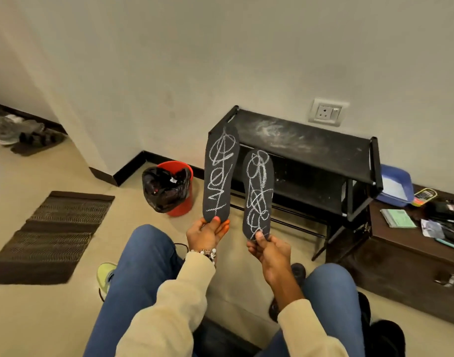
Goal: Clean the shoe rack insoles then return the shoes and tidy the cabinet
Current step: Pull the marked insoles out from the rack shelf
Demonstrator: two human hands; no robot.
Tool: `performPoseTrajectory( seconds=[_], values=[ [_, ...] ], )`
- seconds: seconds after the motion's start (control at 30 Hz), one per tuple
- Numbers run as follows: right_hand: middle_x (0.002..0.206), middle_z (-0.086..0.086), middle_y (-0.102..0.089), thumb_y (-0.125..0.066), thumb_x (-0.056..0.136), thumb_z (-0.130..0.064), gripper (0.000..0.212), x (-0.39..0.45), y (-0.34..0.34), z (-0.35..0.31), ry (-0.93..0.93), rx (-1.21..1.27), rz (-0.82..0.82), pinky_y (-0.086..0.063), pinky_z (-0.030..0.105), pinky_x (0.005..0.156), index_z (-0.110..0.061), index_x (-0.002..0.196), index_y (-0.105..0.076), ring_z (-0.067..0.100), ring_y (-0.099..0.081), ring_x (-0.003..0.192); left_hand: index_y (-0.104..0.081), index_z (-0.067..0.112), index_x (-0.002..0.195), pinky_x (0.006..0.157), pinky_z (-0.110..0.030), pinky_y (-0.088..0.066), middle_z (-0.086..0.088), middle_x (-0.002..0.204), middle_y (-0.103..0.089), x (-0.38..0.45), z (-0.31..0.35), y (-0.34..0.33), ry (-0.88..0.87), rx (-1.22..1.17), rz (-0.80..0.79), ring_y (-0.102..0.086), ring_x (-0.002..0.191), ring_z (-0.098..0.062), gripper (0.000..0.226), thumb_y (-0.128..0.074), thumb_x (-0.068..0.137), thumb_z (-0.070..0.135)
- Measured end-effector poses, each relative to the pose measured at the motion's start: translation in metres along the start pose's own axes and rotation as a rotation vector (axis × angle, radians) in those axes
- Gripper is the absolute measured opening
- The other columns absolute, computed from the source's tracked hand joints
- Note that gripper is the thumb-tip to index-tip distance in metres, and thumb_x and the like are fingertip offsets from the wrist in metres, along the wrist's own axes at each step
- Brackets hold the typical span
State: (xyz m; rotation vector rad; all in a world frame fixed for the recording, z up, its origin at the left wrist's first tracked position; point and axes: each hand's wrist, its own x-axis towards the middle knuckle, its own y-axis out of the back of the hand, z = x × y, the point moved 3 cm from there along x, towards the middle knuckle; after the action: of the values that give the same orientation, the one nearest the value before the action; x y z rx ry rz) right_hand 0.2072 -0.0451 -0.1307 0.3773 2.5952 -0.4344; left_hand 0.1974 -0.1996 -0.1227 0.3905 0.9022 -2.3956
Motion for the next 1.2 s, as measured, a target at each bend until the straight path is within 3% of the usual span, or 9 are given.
performPoseTrajectory(
  seconds=[0.23,0.53,0.73,0.9,0.93,1.0,1.07,1.13,1.2],
  values=[
    [0.079,0.011,-0.068,-0.057,0.092,-0.005,0.012,-0.010,-0.006,-0.037,0.164,0.114,-0.057,-0.056,0.024,0.061,-0.003,0.102,-0.063,0.020,-0.065,0.068,-0.061,-0.002,0.095,0.062,-0.029,-0.060,-0.014,0.079,-0.070,-0.019,0.029,-0.029,-0.103,-0.045,-0.130,-0.072,0.066,-0.023,0.011,-0.054,0.091,-0.009],
    [0.076,0.008,-0.069,-0.058,0.092,-0.005,0.010,0.001,-0.026,-0.056,0.206,0.135,-0.162,-0.056,0.023,0.061,-0.003,0.099,-0.064,0.019,-0.065,0.066,-0.061,-0.002,0.100,0.065,-0.030,-0.061,-0.010,0.074,-0.073,-0.017,0.043,-0.041,-0.136,-0.044,-0.141,-0.072,0.066,-0.023,0.014,-0.054,0.090,-0.009],
    [0.075,0.010,-0.070,-0.058,0.091,-0.005,0.010,0.030,-0.027,-0.013,0.074,-0.051,-0.173,-0.055,0.027,0.060,-0.002,0.099,-0.064,0.020,-0.065,0.065,-0.057,-0.006,0.104,0.062,-0.031,-0.060,-0.016,0.080,-0.067,0.014,0.019,-0.004,-0.015,-0.084,0.097,-0.071,0.057,-0.020,0.015,-0.052,0.091,-0.010],
    [0.080,0.016,-0.069,-0.057,0.091,-0.003,0.011,0.064,-0.014,0.054,-0.154,-0.224,-0.131,-0.055,0.028,0.058,0.002,0.100,-0.063,0.022,-0.066,0.063,-0.050,-0.009,0.121,0.053,-0.026,-0.057,-0.007,0.059,-0.066,0.056,-0.040,0.052,0.216,-0.003,0.367,-0.065,0.045,-0.013,0.027,-0.043,0.095,-0.009],
    [0.080,0.017,-0.068,-0.057,0.091,-0.002,0.012,0.072,-0.011,0.069,-0.208,-0.243,-0.116,-0.055,0.028,0.058,0.004,0.100,-0.063,0.023,-0.065,0.064,-0.045,-0.011,0.128,0.058,-0.025,-0.057,-0.009,0.067,-0.064,0.064,-0.051,0.062,0.273,0.017,0.397,-0.066,0.050,-0.013,0.031,-0.040,0.097,-0.006],
    [0.080,0.019,-0.068,-0.057,0.091,-0.001,0.010,0.084,-0.006,0.094,-0.323,-0.253,-0.077,-0.055,0.029,0.056,0.004,0.098,-0.062,0.024,-0.064,0.063,-0.037,-0.007,0.138,0.082,-0.034,-0.054,-0.010,0.078,-0.055,0.084,-0.071,0.082,0.347,-0.003,0.459,-0.069,0.080,-0.025,0.038,-0.032,0.101,-0.001],
    [0.077,0.018,-0.066,-0.058,0.090,0.001,0.005,0.102,-0.005,0.120,-0.432,-0.237,-0.020,-0.056,0.027,0.053,0.003,0.092,-0.062,0.023,-0.063,0.060,-0.030,0.004,0.145,0.099,-0.041,-0.043,-0.012,0.081,-0.050,0.109,-0.090,0.105,0.413,-0.048,0.510,-0.058,0.102,-0.040,0.043,-0.023,0.103,0.007],
    [0.074,0.017,-0.065,-0.058,0.090,0.001,0.005,0.122,-0.008,0.147,-0.518,-0.235,0.031,-0.056,0.026,0.051,0.001,0.088,-0.062,0.023,-0.063,0.060,-0.029,0.011,0.144,0.088,-0.036,-0.048,-0.015,0.080,-0.053,0.129,-0.113,0.127,0.469,-0.048,0.506,-0.052,0.095,-0.042,0.044,-0.014,0.106,0.024],
    [0.075,0.017,-0.065,-0.058,0.091,0.000,0.005,0.142,-0.013,0.172,-0.577,-0.259,0.064,-0.055,0.025,0.051,0.001,0.088,-0.062,0.024,-0.063,0.063,-0.029,0.006,0.144,0.091,-0.035,-0.047,-0.015,0.081,-0.055,0.147,-0.135,0.145,0.552,-0.088,0.509,-0.046,0.120,-0.044,0.048,-0.013,0.106,0.029]
  ],
)
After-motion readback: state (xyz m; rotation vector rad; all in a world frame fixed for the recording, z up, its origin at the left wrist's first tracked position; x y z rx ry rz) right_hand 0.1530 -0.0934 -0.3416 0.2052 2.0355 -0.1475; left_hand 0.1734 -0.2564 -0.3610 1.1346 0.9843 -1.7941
